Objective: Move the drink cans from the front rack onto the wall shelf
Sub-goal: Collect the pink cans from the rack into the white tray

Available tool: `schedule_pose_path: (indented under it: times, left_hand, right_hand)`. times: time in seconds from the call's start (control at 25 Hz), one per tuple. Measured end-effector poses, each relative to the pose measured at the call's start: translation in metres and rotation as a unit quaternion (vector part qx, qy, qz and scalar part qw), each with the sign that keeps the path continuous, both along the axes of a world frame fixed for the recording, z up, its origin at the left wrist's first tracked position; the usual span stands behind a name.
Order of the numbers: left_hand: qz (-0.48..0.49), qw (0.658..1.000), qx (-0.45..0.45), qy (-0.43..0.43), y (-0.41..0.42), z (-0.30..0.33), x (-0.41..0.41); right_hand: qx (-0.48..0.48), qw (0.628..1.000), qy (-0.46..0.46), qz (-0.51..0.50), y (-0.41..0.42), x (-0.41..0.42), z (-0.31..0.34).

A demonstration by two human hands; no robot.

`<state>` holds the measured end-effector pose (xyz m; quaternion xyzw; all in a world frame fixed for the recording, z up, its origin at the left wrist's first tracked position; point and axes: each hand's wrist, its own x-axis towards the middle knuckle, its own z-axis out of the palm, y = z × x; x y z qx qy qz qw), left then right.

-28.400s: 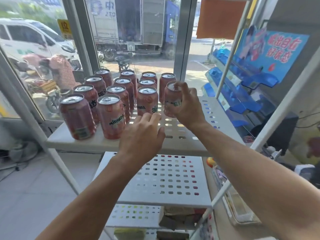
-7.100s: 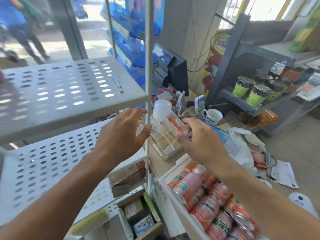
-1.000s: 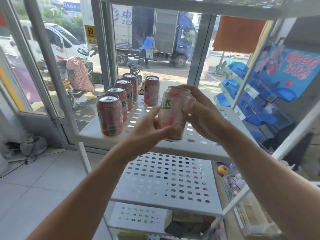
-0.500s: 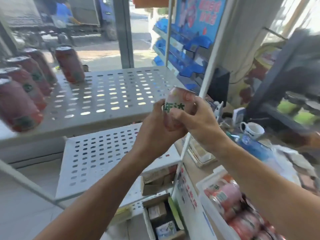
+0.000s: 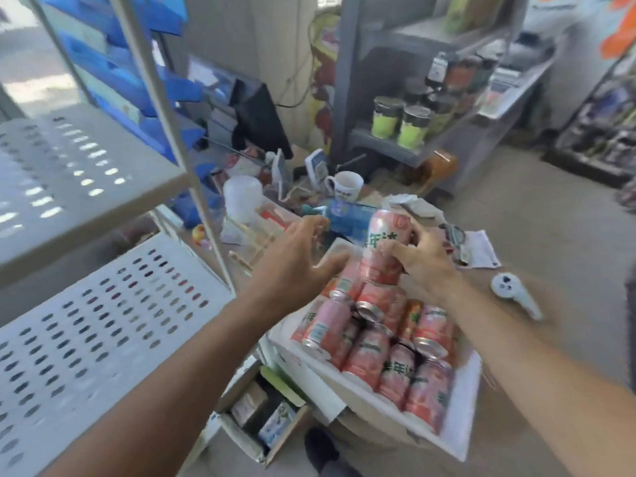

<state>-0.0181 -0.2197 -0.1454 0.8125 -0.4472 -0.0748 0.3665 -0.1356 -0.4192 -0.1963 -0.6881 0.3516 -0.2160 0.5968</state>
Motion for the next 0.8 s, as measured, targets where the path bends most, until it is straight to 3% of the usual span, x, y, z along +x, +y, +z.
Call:
schedule_pose_path:
  times: [0.24,0.8]
  left_hand:
    - [-0.059,0.997,0.037,-0.008,-0.056,-0.017,-0.012]
    - [-0.079,0.993,0.083,0.007,-0.088,-0.034,-0.014]
  right_hand:
    - [0.044,0.984,0.138,-0.107,-0.042,-0.056,-0.065]
    - [-0.121,0.905,0.407,-0.011,-0.046,-0.069,-0.094]
